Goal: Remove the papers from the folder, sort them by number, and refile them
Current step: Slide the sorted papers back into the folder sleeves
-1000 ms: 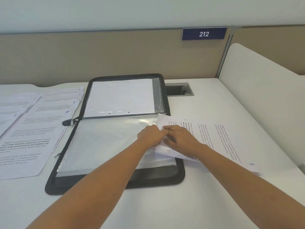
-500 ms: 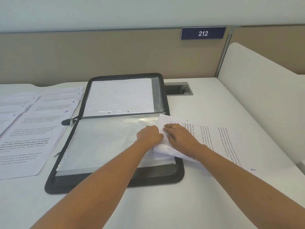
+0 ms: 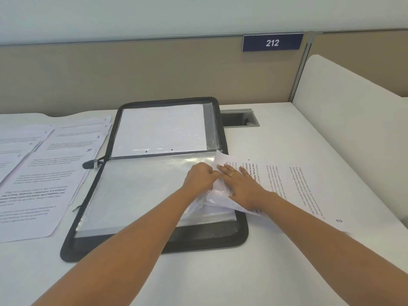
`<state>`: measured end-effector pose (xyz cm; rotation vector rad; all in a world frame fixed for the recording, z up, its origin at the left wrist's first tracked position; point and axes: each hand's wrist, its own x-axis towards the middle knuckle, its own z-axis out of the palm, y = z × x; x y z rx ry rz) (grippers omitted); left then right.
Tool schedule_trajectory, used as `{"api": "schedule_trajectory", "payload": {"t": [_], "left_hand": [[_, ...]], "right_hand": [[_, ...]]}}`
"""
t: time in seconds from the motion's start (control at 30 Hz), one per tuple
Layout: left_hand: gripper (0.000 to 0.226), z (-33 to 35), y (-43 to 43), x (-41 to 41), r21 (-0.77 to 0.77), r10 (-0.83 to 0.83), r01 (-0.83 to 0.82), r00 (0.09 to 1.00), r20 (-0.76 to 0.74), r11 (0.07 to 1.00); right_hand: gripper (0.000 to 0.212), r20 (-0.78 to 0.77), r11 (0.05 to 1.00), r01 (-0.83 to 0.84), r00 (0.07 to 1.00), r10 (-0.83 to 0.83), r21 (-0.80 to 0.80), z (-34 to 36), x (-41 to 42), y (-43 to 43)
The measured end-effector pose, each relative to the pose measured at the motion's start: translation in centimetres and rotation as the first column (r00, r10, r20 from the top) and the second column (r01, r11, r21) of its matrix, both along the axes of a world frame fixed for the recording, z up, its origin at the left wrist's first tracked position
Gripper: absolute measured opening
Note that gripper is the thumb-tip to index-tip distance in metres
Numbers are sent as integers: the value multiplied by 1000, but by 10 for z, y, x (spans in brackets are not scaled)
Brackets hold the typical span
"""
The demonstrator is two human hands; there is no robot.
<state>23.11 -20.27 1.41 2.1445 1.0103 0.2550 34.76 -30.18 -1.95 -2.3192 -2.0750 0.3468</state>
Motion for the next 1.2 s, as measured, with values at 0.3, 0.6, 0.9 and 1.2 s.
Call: {"api": "schedule_trajectory", "payload": {"t": [0.3, 0.6, 0.9, 1.2], "left_hand": [[39, 7, 4, -3, 0, -48, 49, 987, 156, 999], [39, 4, 9, -14, 72, -67, 54, 980, 186, 996], [65, -33, 33, -64, 438, -228, 184, 973, 48, 880], [101, -36, 21, -74, 333, -336, 374, 927, -166, 866]], "right_hand": [[37, 55, 993, -109, 992, 112, -41, 22, -4, 20], [59, 9, 990, -140, 990, 140, -4, 13, -1, 33], [60, -188, 991, -127, 973, 131, 33, 11, 1, 21], [102, -59, 986, -166, 984, 165, 3, 7, -2, 22]]}}
